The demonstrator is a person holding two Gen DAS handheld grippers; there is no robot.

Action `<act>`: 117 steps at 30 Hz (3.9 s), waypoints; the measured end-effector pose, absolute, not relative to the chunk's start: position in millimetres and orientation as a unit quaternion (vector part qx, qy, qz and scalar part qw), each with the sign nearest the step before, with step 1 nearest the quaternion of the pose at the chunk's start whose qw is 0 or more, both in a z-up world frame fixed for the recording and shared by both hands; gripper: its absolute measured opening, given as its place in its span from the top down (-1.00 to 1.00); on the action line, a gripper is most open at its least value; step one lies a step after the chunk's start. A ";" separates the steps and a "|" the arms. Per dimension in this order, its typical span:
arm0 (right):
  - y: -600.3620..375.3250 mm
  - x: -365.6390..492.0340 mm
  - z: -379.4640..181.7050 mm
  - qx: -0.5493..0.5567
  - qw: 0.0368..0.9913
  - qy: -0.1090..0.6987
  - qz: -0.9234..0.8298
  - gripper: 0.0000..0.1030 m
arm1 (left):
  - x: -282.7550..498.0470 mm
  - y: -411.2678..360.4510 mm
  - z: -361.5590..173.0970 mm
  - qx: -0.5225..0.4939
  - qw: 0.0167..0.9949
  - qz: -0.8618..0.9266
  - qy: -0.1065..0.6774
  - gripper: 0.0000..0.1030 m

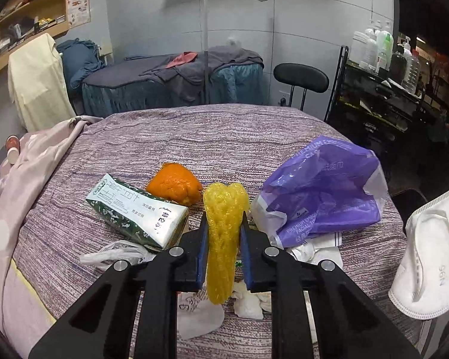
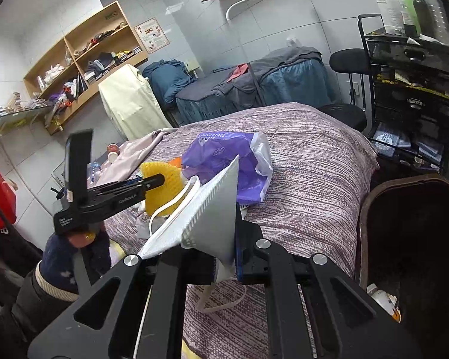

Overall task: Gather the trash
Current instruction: 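Grasp the yellow foam fruit net with the left tool, then carry the mask into the brown bin and open the right tool while left carries net, then lower the yellow foam net into the brown bin and open the left tool, then move both tools back over the trash on the bed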

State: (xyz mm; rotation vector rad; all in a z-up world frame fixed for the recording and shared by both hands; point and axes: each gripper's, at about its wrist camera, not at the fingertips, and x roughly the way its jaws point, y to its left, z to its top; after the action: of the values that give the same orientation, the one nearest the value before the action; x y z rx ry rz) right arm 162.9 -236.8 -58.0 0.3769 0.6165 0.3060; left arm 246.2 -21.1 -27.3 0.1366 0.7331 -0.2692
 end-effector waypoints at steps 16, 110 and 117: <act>-280.4 115.2 -47.3 0.213 0.930 0.269 0.133 0.80 | 139.5 -18.0 13.8 0.018 0.948 -0.161 0.274 0.65; -469.4 27.4 -106.8 0.225 0.916 0.267 -0.195 -0.58 | 81.2 -279.1 -46.0 0.157 0.870 -0.352 0.306 -0.83; -456.3 31.0 -99.8 0.223 0.924 0.258 -0.174 -0.61 | 70.5 -256.4 -30.6 0.147 0.885 -0.340 0.282 -0.88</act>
State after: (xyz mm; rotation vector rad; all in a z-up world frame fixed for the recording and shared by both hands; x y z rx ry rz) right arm 31.0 -456.3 -99.8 0.4576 0.5293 -0.3571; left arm 70.5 -256.4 -30.6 0.3062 0.5857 -0.7063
